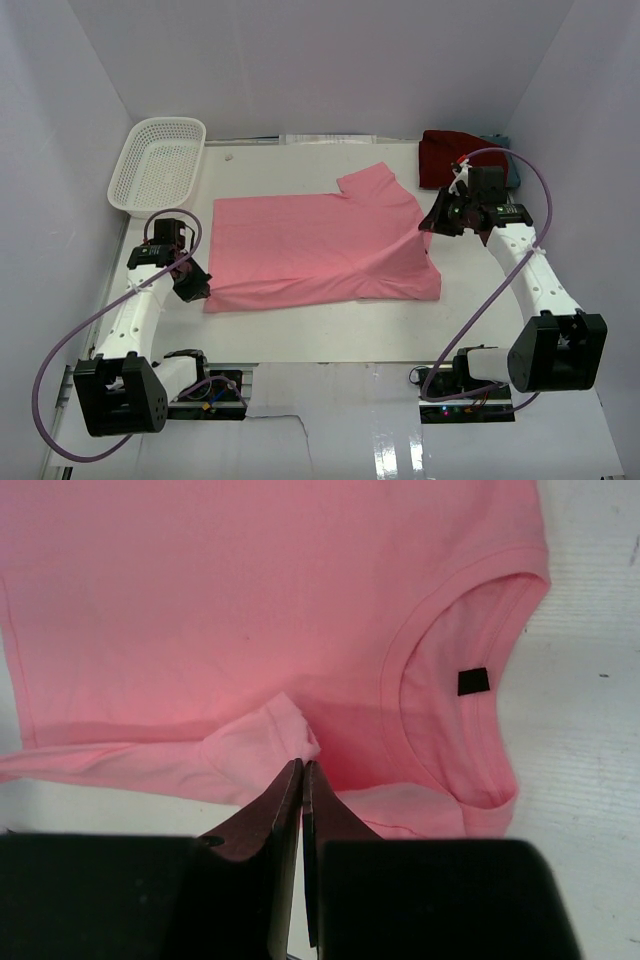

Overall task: Fold and stack the t-shirts
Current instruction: Fold the flattened tshirt in 1/3 of the way

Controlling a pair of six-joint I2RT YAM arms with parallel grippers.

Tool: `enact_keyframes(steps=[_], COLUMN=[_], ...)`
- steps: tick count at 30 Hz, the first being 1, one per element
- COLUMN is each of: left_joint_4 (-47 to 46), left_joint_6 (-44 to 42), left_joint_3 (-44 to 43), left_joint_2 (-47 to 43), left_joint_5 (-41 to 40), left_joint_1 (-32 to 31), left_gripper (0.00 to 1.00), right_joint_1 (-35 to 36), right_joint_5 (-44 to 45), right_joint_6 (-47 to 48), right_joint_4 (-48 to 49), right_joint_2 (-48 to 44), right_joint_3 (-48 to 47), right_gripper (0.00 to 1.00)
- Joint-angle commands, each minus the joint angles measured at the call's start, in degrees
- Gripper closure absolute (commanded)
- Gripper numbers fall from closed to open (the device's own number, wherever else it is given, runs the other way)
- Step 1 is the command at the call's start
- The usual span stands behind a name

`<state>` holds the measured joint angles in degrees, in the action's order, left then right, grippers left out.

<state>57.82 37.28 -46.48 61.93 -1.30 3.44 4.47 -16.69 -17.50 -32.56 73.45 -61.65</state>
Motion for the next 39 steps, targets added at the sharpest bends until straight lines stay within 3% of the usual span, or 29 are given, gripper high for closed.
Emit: enact_keyframes(steps=[1,39], left_joint_4=[-1.6,-4.2], left_joint_6=[-1.6,-3.4], left_joint_3=[0.1,-2.9], left_joint_2=[-0.1,4.7], left_joint_5=[1.2,0.9], left_joint_1=[0.3,1.5], left_gripper=[0.99,1.00], right_joint_1=[1.7,4.1], right_joint_5=[-0.4,0.0], right_joint_6=[0.8,1.3], right_joint_4=[2.1,3.8], right_joint_2=[1.3,9.8], right_joint_3=[-3.7,-11.0], right_gripper=[0.92,0.92])
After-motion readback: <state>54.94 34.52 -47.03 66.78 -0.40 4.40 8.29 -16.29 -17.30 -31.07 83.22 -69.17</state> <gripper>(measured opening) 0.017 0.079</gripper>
